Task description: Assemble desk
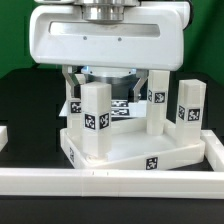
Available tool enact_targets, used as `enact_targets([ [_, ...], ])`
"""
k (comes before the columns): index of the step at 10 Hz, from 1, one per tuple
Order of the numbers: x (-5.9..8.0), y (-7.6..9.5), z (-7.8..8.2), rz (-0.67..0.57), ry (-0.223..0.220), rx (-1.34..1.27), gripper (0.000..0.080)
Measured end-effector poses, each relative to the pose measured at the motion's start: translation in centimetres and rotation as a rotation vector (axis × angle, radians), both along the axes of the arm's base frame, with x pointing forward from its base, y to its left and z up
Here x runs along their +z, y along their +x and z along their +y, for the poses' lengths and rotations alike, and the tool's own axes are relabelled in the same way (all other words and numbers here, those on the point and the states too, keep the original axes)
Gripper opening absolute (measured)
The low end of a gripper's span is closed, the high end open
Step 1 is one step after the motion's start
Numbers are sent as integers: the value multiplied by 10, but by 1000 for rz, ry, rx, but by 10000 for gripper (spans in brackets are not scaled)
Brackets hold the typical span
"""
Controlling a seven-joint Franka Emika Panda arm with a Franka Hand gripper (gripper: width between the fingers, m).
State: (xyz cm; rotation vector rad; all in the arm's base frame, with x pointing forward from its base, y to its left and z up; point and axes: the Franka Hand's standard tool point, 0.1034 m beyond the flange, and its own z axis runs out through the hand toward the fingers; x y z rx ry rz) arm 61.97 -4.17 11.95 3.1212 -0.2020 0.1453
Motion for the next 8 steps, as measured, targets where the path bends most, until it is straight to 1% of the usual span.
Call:
enact_targets([
  [2, 0, 0, -3, 3, -16, 169, 649],
  [4, 0, 0, -5, 4, -25, 265, 649],
  [5, 0, 0, -6, 8, -38, 364, 649],
  [8, 0, 0, -7, 13, -58, 533, 649],
])
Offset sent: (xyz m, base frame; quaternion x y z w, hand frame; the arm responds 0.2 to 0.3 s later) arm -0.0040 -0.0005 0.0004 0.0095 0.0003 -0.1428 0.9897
